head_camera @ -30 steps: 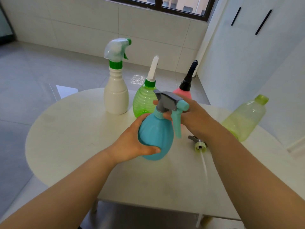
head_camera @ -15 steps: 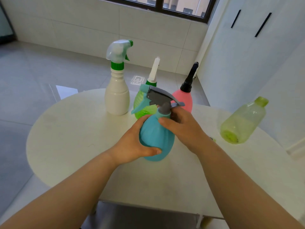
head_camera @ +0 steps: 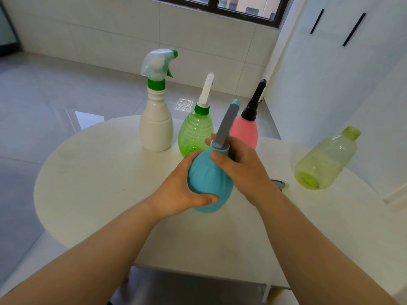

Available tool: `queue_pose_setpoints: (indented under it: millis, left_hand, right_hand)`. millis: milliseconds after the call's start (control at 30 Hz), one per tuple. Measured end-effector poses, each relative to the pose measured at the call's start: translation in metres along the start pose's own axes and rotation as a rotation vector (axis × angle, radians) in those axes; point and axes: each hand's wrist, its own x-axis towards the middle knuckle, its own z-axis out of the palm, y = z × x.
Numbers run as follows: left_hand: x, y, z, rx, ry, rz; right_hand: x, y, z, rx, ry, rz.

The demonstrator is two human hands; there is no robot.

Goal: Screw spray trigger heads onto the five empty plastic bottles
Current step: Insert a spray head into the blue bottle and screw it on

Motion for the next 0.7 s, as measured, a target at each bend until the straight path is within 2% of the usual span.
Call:
queue_pose_setpoints:
  millis: [133,200,400,500,600,667,700]
  left_hand:
    - [0.0,-0.001,0.005,0.055,0.041,0.011]
    - [-0.001,-0.001,0.008,0.093,0.062,0.012]
    - [-0.005,0.003,0.005,0.1,0.046,-0.003]
    - [-0.004,0.012,-0.004,-0.094,0.016,-0.085]
    - [-0.007,0.015,-0.013,-0.325,-0.164,-0.155]
    - [-0.012,0.018,-0.009,-0.482,-0.251,-0.209]
    - [-0.014,0.018,-0.006,-0.535,-0.243,-0.224]
  right_hand:
    - [0.003,0.001,0.015,-0.053,0.298,-0.025]
    - [0.006,0.001,0.021,-0.056,0.344,-0.022]
    - [0.007,-0.003,0.013,0.012,0.309,0.023]
    - [0.004,-0.008,-0.008,0.255,0.245,0.0]
    - [0.002,-0.017,-0.024,0.45,0.142,-0.001]
    - [0.001,-0.021,-0.023,0.507,0.126,0.0]
    - [0.0,-0.021,-0.022,0.506,0.134,-0.003]
